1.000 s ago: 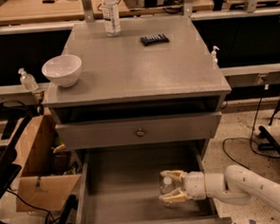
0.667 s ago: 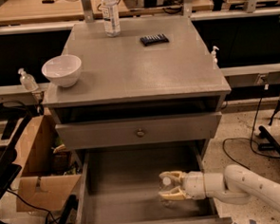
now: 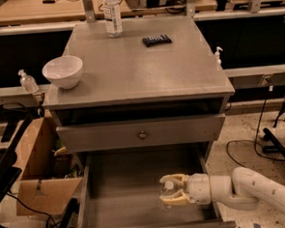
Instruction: Pick water bottle from middle drawer and place on counter
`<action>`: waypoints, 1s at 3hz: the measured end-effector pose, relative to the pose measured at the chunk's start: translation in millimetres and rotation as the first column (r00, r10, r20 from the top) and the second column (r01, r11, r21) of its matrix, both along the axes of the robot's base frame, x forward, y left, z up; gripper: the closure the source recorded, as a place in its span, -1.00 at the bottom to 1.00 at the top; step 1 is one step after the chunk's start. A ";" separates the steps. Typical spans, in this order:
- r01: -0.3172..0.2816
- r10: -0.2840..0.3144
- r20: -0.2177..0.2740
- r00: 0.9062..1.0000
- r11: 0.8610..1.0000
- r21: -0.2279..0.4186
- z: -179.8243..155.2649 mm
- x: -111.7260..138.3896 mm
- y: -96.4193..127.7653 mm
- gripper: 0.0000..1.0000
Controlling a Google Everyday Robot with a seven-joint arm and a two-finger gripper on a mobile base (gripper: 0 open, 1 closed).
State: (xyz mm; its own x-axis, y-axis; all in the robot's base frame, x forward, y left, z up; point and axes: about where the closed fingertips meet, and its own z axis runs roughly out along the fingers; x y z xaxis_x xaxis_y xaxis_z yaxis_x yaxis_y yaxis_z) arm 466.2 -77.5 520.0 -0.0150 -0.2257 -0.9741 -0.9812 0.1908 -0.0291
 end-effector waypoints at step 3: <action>0.118 -0.116 -0.028 0.993 0.992 0.049 264.1 -60.4 53.8 1.00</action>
Offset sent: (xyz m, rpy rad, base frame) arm -0.0905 0.0485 0.3738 -0.1301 -0.1181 -0.1165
